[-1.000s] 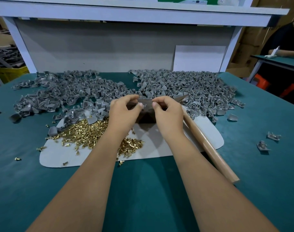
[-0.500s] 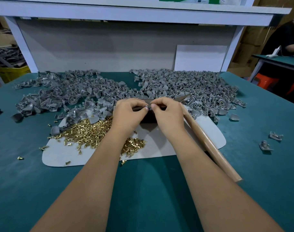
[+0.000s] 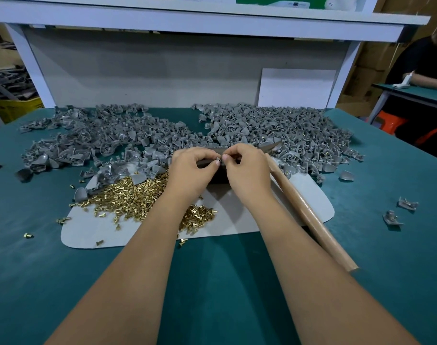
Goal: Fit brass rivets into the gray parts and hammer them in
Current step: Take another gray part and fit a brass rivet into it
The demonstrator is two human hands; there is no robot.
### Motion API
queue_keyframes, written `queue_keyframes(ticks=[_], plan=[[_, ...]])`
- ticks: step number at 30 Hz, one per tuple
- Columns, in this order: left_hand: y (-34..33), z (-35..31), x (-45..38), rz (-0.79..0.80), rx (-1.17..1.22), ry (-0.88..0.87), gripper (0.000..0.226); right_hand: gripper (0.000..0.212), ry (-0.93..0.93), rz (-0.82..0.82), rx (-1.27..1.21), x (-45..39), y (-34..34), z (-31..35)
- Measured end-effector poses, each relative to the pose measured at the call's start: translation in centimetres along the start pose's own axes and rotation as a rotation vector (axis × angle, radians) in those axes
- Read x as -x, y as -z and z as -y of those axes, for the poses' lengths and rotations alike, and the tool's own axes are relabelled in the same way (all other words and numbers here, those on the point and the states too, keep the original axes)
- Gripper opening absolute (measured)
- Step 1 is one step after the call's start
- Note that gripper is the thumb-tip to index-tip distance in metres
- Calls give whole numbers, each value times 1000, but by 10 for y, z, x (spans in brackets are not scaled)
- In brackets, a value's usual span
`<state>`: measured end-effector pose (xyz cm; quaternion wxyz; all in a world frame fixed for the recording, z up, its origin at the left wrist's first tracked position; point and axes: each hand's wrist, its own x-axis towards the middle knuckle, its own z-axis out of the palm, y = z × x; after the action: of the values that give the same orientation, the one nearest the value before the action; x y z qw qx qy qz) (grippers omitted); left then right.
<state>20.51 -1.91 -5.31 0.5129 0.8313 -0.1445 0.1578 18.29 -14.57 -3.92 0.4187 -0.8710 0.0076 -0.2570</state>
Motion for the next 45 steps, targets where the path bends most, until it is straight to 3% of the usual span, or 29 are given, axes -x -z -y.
queue_keyframes(ticks=[23,30,45], plan=[[-1,-1,0,-3,-34,5,9,14,-90,28,-65,-1,3,3],[-1,0,-1,-5,-48,3,10,16,-156,23,123,-3,6,14],[-2,-3,1,-7,-68,-3,10,9,97,-37,148,6,-1,1]])
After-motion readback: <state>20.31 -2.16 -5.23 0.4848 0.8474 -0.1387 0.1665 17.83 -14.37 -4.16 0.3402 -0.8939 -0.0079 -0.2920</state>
